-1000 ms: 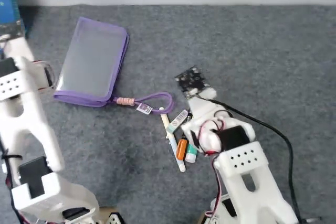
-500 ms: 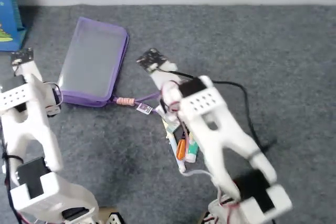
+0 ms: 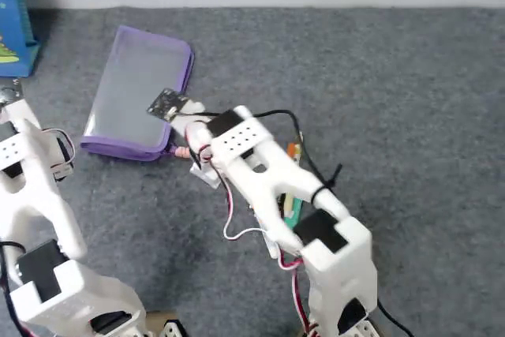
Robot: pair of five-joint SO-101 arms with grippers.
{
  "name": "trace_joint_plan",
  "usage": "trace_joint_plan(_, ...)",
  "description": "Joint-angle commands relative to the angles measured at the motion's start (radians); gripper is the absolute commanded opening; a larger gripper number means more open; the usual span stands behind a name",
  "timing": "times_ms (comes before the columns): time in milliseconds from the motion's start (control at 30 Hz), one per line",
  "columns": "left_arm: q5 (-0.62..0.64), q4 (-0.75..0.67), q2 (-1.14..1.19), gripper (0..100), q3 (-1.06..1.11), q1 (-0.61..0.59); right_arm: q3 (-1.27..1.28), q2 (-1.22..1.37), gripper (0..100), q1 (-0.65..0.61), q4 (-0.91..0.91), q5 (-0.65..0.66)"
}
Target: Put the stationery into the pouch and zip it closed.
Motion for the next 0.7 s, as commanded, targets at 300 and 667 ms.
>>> trace_joint_plan(300,-0.011,-0.015,-0.066,1,-0.007,-0.005,-0.141,0.136,15.9,-0.021,0.007,0.066)
trace_joint_plan(667,-0.011,-0.011,-0.069,1,-0.007,-0.002,-0.281,0.116,0.9,0.053,0.148,0.098)
